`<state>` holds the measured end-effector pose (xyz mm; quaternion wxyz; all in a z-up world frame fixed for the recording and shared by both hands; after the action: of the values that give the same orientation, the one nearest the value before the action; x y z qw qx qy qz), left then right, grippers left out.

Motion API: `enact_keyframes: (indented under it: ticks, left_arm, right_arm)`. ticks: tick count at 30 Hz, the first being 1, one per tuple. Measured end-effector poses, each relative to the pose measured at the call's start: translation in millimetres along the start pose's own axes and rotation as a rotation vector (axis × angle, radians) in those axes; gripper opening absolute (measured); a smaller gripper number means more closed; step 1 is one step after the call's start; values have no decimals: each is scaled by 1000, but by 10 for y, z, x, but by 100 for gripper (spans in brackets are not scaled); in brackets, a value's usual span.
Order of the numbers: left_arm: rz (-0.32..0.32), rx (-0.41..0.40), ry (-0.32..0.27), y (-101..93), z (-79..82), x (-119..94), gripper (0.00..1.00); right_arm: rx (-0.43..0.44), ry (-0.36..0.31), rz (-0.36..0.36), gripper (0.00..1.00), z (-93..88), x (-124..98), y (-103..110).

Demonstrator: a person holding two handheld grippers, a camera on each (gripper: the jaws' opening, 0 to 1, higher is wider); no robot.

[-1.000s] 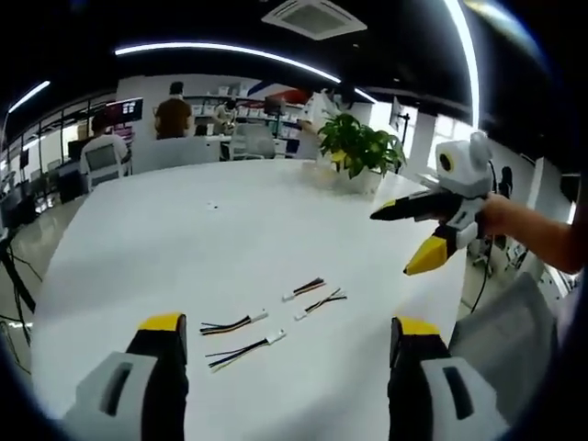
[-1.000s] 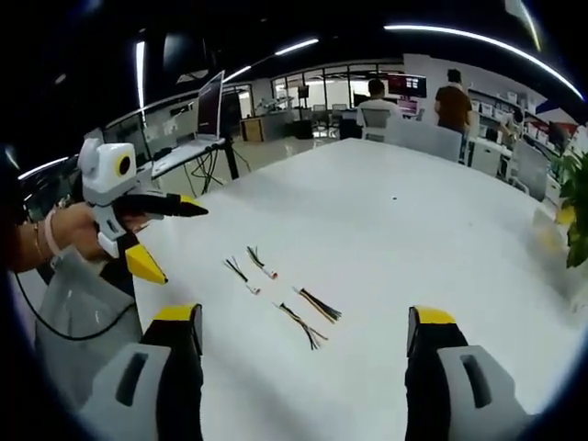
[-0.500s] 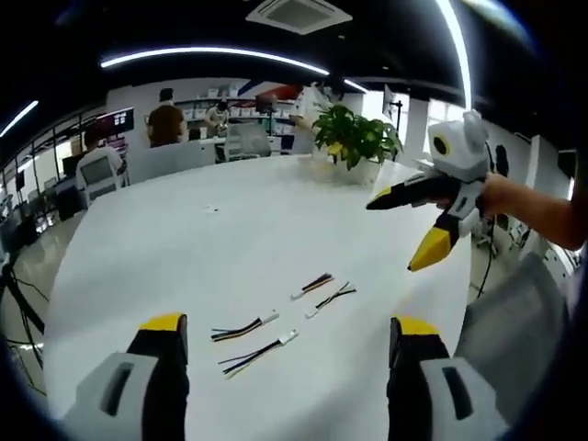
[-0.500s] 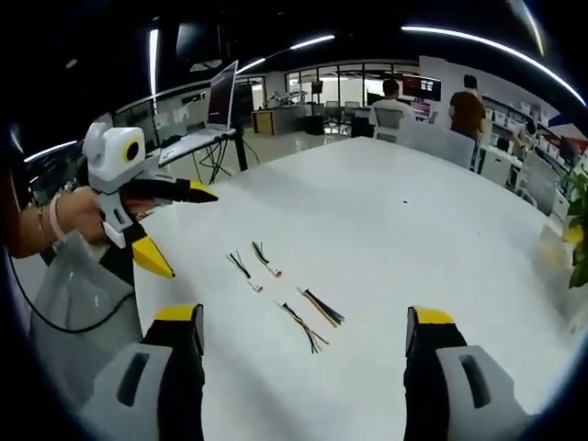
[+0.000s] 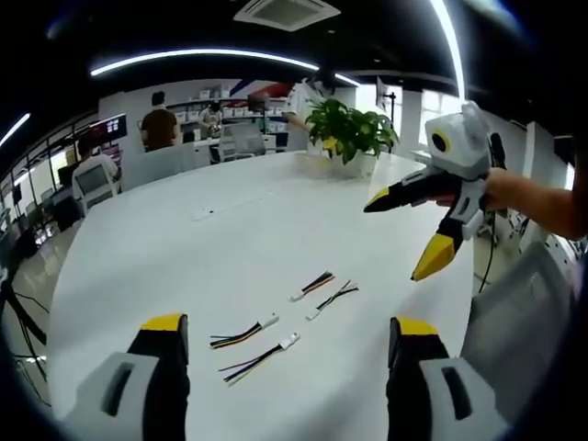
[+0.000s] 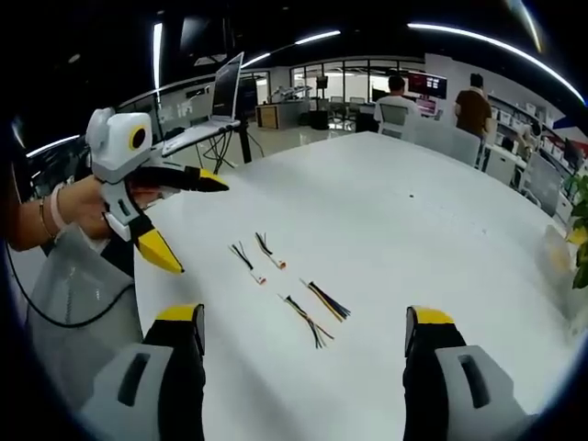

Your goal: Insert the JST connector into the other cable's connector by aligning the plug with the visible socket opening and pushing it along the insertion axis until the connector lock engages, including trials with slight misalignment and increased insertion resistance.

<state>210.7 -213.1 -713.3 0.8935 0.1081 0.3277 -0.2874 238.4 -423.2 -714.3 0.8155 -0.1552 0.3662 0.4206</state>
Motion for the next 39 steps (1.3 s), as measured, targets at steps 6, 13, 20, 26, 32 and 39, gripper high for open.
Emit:
enact_keyframes:
  ticks: [6, 13, 20, 26, 32, 39]
  left_arm:
    - [-8, 12, 11, 30, -2, 62, 87]
    - [-7, 21, 22, 61, -17, 116, 87]
    - [-5, 36, 36, 63, -32, 164, 86]
    - [-8, 40, 45, 88, -37, 221, 86]
    - [-2, 37, 53, 133, -54, 275, 86]
    - [-2, 30, 51, 179, -52, 314, 85]
  right_arm:
    - [-7, 10, 7, 88, -5, 58, -6]
    - [-3, 8, 15, 88, -5, 110, -41]
    - [-34, -27, 5, 82, 32, 134, -74]
    - [-21, -59, 25, 82, 88, 167, -111]
    - [-26, -41, 28, 80, 46, 222, -161]
    - [-31, -24, 39, 79, 22, 309, -178]
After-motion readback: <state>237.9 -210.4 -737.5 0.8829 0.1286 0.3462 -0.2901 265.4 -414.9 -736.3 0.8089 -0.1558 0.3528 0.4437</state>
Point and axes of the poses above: the point that each gripper's makers call its tool centre point, and the gripper's own axes: x roughly forward along the fingers, y roughly to its left, z roughly out of its top, the point moved 7 cm from there along -x, roughly backward along the fingers, and after that the axes turned 10 degrees about y, right-handed, at the moved point
